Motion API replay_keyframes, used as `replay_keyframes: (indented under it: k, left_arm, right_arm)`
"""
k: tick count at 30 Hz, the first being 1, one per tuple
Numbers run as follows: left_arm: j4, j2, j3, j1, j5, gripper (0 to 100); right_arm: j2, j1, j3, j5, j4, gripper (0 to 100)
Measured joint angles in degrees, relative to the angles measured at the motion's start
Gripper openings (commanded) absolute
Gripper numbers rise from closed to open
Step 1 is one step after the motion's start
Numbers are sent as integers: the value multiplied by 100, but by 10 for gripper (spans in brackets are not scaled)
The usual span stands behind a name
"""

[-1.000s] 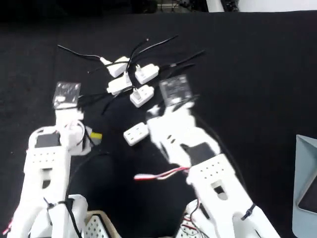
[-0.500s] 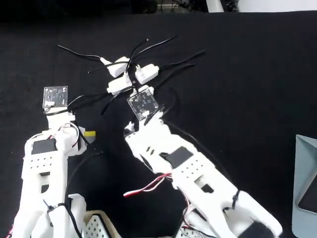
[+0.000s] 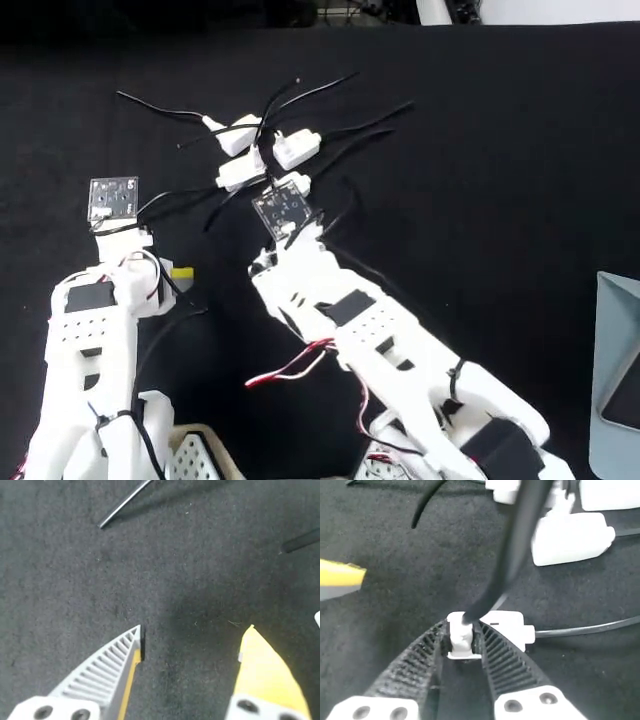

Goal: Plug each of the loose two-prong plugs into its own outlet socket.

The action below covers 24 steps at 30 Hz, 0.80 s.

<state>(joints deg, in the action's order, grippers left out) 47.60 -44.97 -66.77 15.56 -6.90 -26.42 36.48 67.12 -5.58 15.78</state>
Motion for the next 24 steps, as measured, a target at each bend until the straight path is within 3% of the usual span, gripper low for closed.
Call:
replay_keyframes:
  k: [18, 24]
  left_arm:
    - [0, 0, 0, 0, 0, 309]
    - [0, 0, 0, 0, 0, 309]
  right_arm:
    - [123, -9, 53, 0, -44, 11]
    - [132, 149, 237, 440, -35, 11]
